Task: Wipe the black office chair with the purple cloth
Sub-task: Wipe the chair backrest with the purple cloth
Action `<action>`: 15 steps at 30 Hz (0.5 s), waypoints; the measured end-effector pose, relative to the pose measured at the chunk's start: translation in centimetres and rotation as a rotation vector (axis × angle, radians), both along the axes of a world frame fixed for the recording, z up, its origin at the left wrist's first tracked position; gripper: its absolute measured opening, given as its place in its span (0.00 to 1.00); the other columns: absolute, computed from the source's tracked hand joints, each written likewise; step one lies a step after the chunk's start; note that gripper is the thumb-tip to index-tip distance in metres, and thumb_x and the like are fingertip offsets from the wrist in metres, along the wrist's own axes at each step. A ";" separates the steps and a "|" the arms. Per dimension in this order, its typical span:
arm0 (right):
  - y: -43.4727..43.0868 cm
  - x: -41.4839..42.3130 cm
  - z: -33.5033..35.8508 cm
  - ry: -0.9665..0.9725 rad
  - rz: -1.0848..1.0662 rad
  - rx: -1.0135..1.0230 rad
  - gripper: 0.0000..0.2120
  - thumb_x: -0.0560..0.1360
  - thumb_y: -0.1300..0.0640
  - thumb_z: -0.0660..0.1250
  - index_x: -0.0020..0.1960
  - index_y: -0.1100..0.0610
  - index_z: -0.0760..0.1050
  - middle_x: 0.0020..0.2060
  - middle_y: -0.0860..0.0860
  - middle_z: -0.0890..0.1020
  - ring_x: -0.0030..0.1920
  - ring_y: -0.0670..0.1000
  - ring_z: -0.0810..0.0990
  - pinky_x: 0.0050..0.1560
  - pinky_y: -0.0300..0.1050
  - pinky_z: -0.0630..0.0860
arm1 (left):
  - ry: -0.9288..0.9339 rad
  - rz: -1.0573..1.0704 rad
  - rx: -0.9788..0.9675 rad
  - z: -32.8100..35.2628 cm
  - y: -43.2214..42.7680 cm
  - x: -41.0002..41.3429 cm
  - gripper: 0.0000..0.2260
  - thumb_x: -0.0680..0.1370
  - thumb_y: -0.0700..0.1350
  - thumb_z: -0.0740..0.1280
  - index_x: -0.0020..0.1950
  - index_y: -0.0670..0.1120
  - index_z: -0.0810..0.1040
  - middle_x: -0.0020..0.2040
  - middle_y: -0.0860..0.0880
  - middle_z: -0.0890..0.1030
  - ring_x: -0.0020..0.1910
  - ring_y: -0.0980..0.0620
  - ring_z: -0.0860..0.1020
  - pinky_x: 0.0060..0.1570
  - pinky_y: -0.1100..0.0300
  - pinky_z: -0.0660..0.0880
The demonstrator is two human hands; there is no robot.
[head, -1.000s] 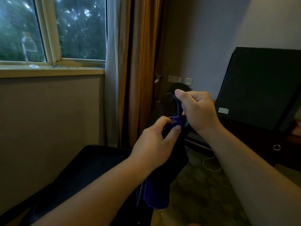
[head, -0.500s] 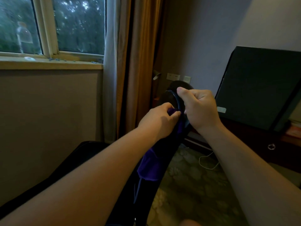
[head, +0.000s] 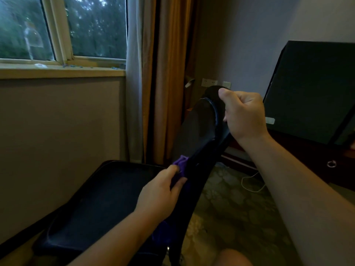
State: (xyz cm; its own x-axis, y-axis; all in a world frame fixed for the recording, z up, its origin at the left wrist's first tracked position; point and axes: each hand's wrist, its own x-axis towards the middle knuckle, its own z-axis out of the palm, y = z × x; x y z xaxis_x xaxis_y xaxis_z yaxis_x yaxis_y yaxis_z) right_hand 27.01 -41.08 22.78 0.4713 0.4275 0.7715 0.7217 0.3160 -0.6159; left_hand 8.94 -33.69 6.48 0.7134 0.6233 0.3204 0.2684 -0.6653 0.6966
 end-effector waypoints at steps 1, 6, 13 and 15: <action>0.0 0.0 0.0 -0.001 0.001 0.004 0.28 0.82 0.54 0.64 0.30 0.73 0.68 0.23 0.62 0.68 0.23 0.50 0.67 0.33 0.28 0.70 | -0.025 0.006 -0.036 -0.2 -0.1 0.1 0.07 0.79 0.60 0.61 0.56 0.69 0.66 0.49 0.61 0.77 0.44 0.63 0.79 0.45 0.58 0.81; 0.0 -0.3 0.0 -0.007 -0.015 -0.001 0.28 0.82 0.52 0.63 0.31 0.72 0.69 0.25 0.64 0.69 0.26 0.60 0.66 0.31 0.39 0.71 | -0.183 -0.056 -0.163 3.1 -1.0 1.4 0.05 0.79 0.61 0.60 0.55 0.67 0.70 0.47 0.55 0.79 0.40 0.58 0.81 0.40 0.52 0.83; -0.2 -0.1 -0.2 -0.014 -0.035 -0.020 0.28 0.81 0.50 0.63 0.30 0.68 0.69 0.23 0.61 0.69 0.25 0.55 0.68 0.31 0.43 0.70 | -0.302 -0.021 0.061 6.2 -2.4 4.6 0.10 0.80 0.64 0.56 0.53 0.62 0.70 0.39 0.54 0.78 0.34 0.59 0.79 0.31 0.58 0.80; -0.2 -0.2 -0.3 -0.018 -0.034 -0.011 0.28 0.81 0.50 0.63 0.31 0.70 0.69 0.24 0.64 0.69 0.25 0.56 0.68 0.30 0.44 0.69 | -0.277 0.027 0.134 4.3 -2.1 4.0 0.09 0.80 0.64 0.55 0.52 0.62 0.70 0.39 0.56 0.77 0.35 0.60 0.78 0.31 0.60 0.79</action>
State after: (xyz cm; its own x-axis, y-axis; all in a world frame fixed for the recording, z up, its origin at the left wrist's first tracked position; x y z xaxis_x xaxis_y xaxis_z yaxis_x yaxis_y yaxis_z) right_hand 26.81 -41.26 22.48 0.4719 0.4201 0.7751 0.7425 0.2846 -0.6063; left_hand 12.94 -35.78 10.79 0.5711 0.5800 0.5809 0.0998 -0.7514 0.6523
